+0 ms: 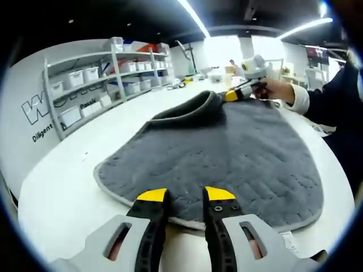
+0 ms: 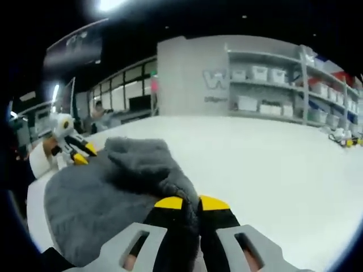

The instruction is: Open the folded towel by lifting each exposed corner and separating the folded layers until the towel lies flat within the target outline without major curled edges

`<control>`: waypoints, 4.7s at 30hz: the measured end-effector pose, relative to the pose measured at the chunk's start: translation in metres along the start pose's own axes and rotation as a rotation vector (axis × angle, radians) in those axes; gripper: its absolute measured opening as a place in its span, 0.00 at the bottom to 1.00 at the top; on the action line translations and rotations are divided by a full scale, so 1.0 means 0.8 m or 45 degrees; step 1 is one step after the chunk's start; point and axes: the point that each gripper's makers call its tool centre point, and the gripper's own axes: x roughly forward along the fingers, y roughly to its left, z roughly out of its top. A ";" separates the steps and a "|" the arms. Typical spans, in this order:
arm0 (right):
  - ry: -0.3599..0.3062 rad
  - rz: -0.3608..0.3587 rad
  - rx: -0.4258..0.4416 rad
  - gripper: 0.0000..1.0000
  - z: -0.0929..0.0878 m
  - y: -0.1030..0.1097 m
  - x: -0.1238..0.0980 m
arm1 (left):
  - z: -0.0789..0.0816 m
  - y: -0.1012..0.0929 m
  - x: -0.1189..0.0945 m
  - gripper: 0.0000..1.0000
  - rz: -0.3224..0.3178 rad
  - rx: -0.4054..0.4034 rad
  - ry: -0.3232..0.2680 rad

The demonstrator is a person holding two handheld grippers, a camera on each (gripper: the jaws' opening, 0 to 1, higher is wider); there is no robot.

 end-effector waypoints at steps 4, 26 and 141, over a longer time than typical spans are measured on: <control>-0.009 -0.007 -0.057 0.05 0.000 -0.001 -0.003 | -0.001 0.000 0.000 0.23 0.000 -0.001 -0.001; -0.071 0.042 -0.988 0.16 0.037 0.040 -0.028 | -0.001 -0.001 -0.001 0.23 0.003 -0.003 -0.005; -0.364 0.335 -0.344 0.00 0.089 -0.015 0.061 | 0.001 0.004 0.001 0.23 0.002 0.018 -0.062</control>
